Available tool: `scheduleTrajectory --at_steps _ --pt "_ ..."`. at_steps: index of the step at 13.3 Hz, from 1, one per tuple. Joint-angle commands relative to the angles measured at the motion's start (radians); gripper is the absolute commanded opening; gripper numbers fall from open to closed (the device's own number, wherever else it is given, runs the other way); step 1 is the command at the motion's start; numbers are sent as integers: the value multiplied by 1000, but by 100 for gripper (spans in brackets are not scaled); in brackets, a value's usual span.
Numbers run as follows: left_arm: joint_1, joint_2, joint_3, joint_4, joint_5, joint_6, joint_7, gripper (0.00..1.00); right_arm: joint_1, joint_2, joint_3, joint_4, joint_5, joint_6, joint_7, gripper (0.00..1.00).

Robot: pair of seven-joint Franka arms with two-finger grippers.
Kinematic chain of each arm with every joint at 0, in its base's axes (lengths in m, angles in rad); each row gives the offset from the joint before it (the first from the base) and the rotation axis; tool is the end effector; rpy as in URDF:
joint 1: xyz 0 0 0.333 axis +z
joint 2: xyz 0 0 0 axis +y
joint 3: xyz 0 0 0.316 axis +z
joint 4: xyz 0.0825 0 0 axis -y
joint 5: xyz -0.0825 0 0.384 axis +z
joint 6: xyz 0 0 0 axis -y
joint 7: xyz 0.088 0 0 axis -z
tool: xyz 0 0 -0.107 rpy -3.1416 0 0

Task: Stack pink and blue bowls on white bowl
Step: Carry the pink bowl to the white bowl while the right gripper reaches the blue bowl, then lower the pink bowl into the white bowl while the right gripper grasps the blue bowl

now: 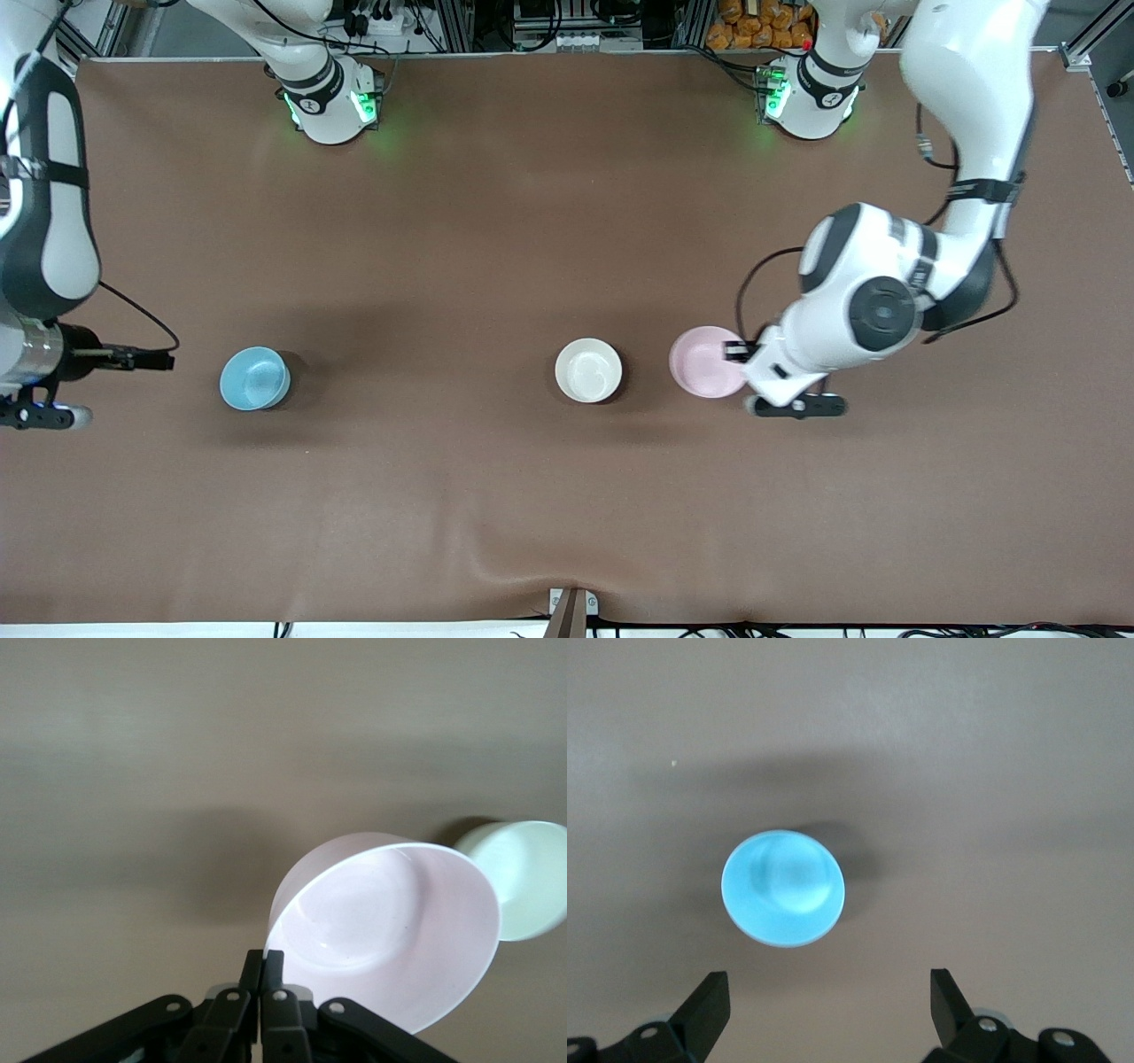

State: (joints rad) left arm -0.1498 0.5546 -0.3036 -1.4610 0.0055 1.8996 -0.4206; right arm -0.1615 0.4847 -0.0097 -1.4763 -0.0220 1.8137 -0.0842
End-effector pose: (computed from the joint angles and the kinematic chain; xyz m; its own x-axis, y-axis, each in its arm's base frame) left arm 0.6379 -0.2713 0.3649 0.9890 -0.0066 -0.1478 0.0085 -0.9949 0.1010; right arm 0.6680 -0.1163 0.3857 0.9857 -0.0793 -0.1484 -0.0783 -0.9968 0.0124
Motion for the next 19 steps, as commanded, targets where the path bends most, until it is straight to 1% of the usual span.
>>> scheduleTrajectory --at_steps 1,4,5,8,9,11,13,14,16,19 --pt "-72 76 11 99 -32 15 -78 0 0 52 8 31 -19 67 -8 100" --pt "-140 131 15 102 -30 156 -112 0 31 90 8 30 -21 70 -8 100" --pt "-149 145 15 102 -32 170 -110 0 46 100 8 28 -25 70 -6 100" --pt "-183 200 14 100 -35 237 -110 0 7 144 8 2 -21 70 -14 100" --pt "-186 212 14 102 -38 245 -112 0 8 143 8 -19 -21 72 -15 100" --pt "-183 215 14 102 -84 246 -119 0 0 143 8 -47 -21 91 -17 100" --pt "-188 217 15 100 -113 246 -116 0 -24 143 8 -108 -18 175 -47 100" --pt "-188 234 14 100 -116 246 -116 0 -27 138 8 -143 -18 223 -52 100" --pt "-189 252 14 100 -131 262 -110 0 -26 133 8 -174 -18 236 -52 100" --pt "-192 254 14 96 -133 262 -110 0 -24 135 8 -206 -13 237 -52 100"
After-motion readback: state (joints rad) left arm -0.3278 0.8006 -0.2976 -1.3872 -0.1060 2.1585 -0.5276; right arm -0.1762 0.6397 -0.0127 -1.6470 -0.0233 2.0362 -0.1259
